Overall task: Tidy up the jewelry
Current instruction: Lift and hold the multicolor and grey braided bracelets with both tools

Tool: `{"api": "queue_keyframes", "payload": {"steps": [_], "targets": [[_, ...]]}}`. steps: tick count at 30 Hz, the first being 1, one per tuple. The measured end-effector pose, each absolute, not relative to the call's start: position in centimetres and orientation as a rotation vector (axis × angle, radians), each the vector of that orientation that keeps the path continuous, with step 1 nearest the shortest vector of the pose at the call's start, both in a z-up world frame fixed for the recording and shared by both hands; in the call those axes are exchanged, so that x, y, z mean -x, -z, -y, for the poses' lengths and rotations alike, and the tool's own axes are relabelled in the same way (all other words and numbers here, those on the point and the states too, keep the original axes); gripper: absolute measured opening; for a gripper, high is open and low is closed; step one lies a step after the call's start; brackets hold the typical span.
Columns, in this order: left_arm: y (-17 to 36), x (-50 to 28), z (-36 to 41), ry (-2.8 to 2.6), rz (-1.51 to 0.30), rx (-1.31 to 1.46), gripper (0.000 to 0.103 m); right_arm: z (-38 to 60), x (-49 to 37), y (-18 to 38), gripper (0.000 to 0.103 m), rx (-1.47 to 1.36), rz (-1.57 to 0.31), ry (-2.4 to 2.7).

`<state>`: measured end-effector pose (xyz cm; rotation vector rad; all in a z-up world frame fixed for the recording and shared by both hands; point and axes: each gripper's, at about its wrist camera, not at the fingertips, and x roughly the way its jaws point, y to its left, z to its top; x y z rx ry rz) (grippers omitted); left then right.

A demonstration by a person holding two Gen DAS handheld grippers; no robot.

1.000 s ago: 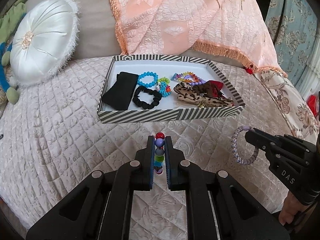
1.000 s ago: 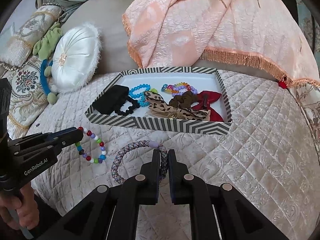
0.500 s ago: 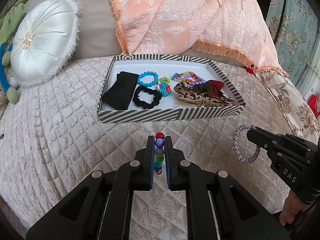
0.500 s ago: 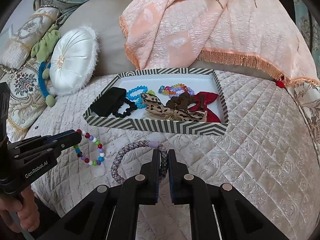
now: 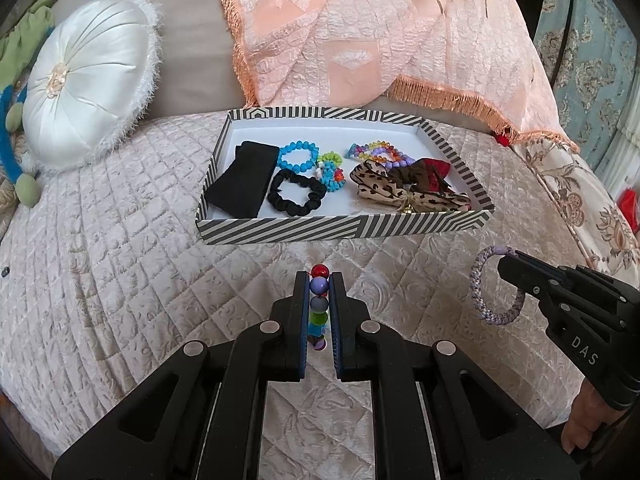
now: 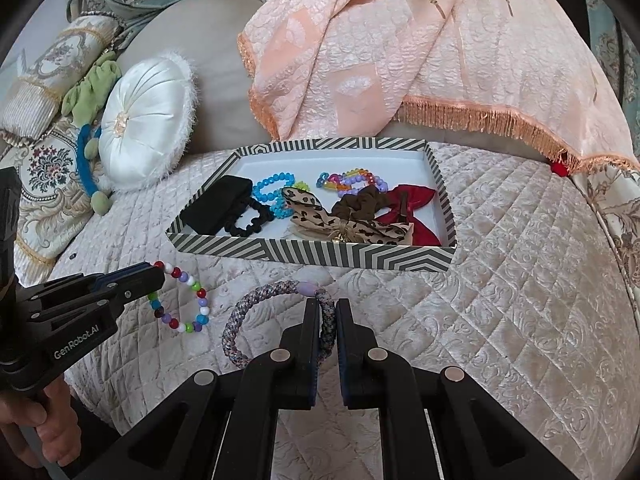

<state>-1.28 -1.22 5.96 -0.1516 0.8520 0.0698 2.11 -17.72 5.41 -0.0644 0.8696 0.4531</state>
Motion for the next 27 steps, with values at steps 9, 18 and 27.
{"api": "queue_keyframes", "payload": {"steps": [9, 18, 27], "targets": [[-5.96, 1.23, 1.38, -0.067, -0.852, 0.150, 0.008, 17.45, -1.98, -5.36, 0.007, 0.069, -0.870, -0.453], [-6.00, 1.25, 1.35, -0.068, -0.852, 0.149, 0.008, 17.27, -1.92, -5.24, 0.007, 0.074, -0.871, -0.452], [-6.01, 1.25, 1.37, -0.068, -0.852, 0.150, 0.008, 17.29, -1.88, -5.28, 0.007, 0.075, -0.869, -0.450]]}}
